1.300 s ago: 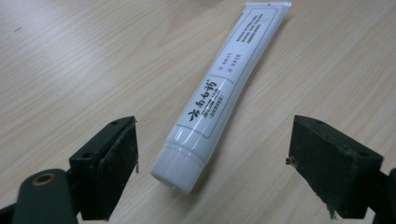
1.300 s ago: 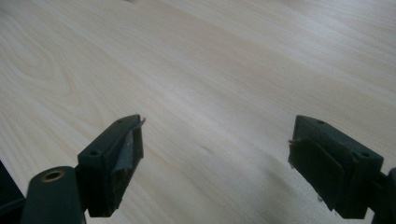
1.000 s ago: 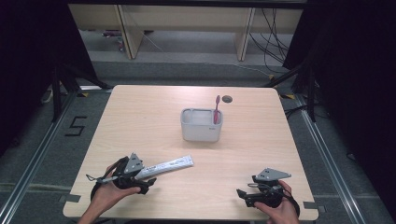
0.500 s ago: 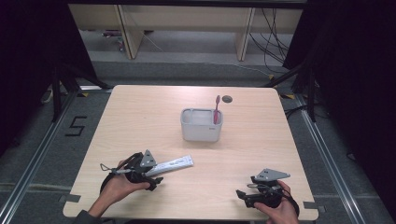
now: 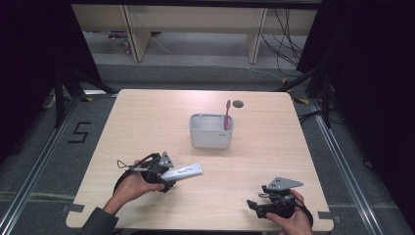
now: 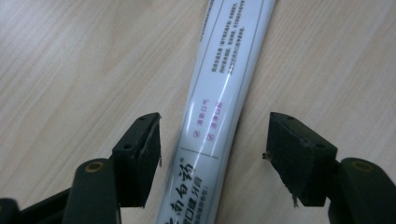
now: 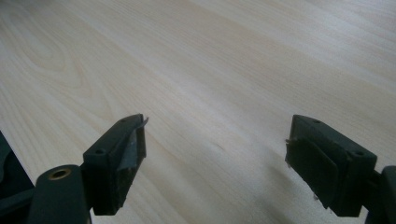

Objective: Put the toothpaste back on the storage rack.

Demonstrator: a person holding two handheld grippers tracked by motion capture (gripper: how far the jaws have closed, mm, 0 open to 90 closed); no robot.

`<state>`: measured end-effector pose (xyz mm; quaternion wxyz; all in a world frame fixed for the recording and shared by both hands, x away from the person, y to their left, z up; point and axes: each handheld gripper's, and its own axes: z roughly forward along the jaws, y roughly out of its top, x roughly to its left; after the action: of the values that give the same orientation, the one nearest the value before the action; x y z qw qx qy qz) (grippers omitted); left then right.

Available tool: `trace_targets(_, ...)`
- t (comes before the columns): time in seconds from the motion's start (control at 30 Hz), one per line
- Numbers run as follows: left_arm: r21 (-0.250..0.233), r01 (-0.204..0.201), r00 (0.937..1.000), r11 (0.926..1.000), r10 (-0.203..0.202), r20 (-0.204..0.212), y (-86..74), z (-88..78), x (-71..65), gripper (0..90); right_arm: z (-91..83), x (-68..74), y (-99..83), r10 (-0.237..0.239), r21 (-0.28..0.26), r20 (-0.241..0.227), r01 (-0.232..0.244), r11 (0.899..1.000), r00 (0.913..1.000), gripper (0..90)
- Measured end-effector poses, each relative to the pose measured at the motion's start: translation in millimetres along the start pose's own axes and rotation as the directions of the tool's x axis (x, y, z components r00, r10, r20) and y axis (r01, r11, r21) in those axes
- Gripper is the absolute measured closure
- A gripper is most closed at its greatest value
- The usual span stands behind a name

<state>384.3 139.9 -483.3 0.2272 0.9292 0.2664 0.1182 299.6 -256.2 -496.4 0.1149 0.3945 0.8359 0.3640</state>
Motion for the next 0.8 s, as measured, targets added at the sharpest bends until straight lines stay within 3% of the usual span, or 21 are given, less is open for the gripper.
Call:
trace_targets(0.4,0.103,-0.039,0.9983,0.9939,0.035,0.046,18.4,7.7,6.7,50.1,0.3,1.1,0.2,0.016,0.006,-0.014,-0.016,1.0,0.9998,21.0)
trace_targets(0.43,0.114,-0.012,0.9987,0.9935,0.007,0.05,18.7,7.9,4.8,50.1,0.3,1.1,0.2,0.016,0.006,-0.014,-0.016,1.0,0.9998,21.0)
trace_targets(0.47,0.116,-0.014,0.9986,0.9931,0.008,0.052,20.2,8.4,4.9,51.9,0.3,1.1,0.2,0.015,0.007,-0.015,-0.015,1.0,0.9998,21.0)
trace_targets(0.67,0.156,-0.063,0.9965,0.9857,0.053,0.064,25.4,12.2,6.0,54.8,0.0,2.0,0.2,0.017,0.01,-0.012,-0.017,1.0,0.9998,21.1)
trace_targets(0.8,0.168,-0.059,0.997,0.984,0.05,0.06,26.2,14.9,4.6,55.8,0.1,2.4,0.2,0.023,0.01,-0.012,-0.023,1.0,0.9997,21.4)
